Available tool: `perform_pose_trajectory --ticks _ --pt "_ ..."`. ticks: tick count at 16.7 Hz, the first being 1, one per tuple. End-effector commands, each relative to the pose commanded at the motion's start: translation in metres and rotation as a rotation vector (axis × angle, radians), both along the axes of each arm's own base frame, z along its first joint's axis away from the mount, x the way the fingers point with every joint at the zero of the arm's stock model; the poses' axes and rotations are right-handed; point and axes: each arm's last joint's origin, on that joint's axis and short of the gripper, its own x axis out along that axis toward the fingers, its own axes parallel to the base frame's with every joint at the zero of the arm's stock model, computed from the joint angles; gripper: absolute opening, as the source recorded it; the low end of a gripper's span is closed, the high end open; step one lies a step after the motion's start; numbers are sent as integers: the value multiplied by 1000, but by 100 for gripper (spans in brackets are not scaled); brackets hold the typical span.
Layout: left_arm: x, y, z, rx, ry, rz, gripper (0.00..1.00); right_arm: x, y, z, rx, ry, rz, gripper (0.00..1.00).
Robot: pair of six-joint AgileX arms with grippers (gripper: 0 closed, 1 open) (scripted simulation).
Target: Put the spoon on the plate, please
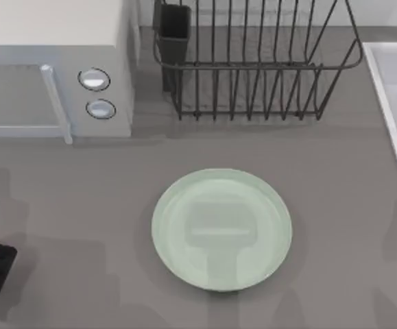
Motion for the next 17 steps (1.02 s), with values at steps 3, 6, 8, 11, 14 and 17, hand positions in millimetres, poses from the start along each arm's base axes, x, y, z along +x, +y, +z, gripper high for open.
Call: perform_pose_trajectory --ticks 3,6,8,11,14,17 --pt "0 0 0 0 0 0 0 0 0 0 0 0 0 100" --pt "0 0 0 0 0 0 0 0 0 0 0 0 0 100" --pt "2 0 22 -7 -33 -2 0 0 0 0 0 0 0 100" --pt "5 1 31 -7 -38 -3 0 0 0 0 0 0 0 100" --pt "9 1 58 -8 -31 -7 0 0 0 0 0 0 0 100" --pt "6 1 92 -11 -6 -6 0 0 0 0 0 0 0 100"
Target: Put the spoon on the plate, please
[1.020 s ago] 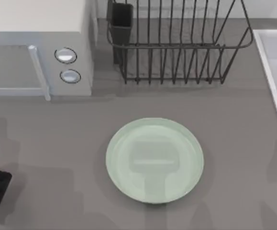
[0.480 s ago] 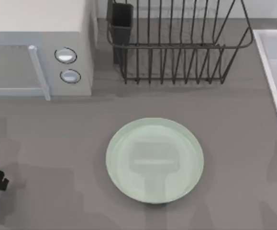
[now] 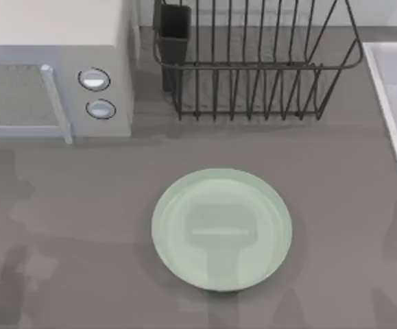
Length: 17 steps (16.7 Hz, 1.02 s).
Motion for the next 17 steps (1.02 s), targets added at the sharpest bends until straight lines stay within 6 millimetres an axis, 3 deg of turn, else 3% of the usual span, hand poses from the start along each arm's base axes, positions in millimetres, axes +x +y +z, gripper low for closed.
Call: perform_pose_trajectory --ticks 4,9,11,14,17 --pt "-4 -1 29 4 -26 4 0 0 0 0 0 0 0 100" --pt "-3 -1 28 4 -22 0 0 0 0 0 0 0 0 100" --pt "6 -8 29 2 -14 -60 0 0 0 0 0 0 0 100" --pt "38 -39 32 -2 8 -271 0 0 0 0 0 0 0 100" --pt "75 -108 28 -4 31 -584 0 0 0 0 0 0 0 100"
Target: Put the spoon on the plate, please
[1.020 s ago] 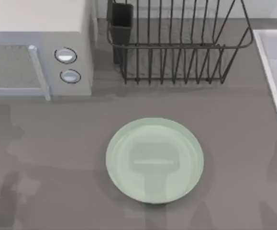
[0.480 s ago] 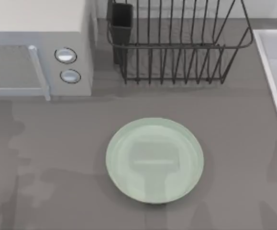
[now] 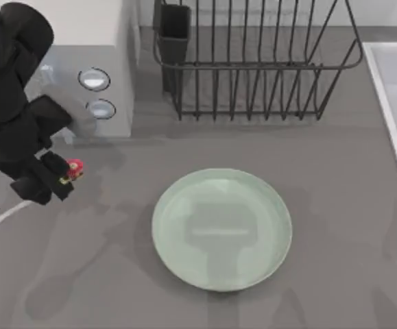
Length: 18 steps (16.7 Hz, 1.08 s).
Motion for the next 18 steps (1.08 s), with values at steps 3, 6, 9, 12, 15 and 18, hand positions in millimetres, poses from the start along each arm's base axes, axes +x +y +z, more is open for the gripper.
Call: perform_pose_trajectory --ticks 3,6,9,12,15,18 --pt "15 -94 -9 -4 -1 -335 0 0 0 0 0 0 0 100" --pt "6 -178 -19 -16 -25 -608 0 0 0 0 0 0 0 100" --pt "-6 -226 -27 -24 -45 -763 0 0 0 0 0 0 0 100" --pt "-9 -235 -29 -24 -46 -793 0 0 0 0 0 0 0 100" --pt "-9 -233 -29 -24 -47 -790 0 0 0 0 0 0 0 100" --pt "-12 -238 -29 -38 -57 -812 0 0 0 0 0 0 0 100"
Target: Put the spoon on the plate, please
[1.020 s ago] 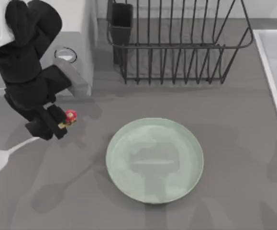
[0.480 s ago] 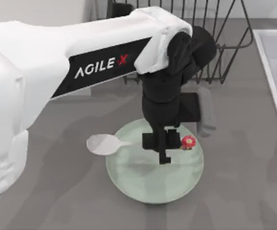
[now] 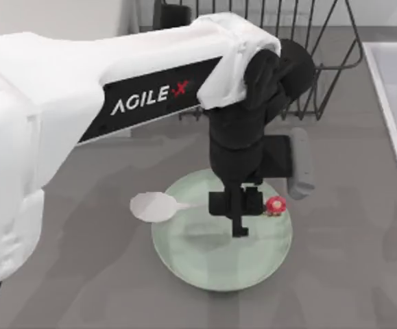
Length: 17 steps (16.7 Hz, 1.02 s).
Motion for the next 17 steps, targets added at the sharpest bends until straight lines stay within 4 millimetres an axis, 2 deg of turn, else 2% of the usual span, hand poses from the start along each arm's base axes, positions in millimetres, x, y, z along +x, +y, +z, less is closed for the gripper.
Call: perform_pose_trajectory --ticks 9,17 --pt "-21 -24 5 -114 -41 -134 0 0 0 0 0 0 0 100" --pt "-17 -20 2 -128 -64 -109 0 0 0 0 0 0 0 100"
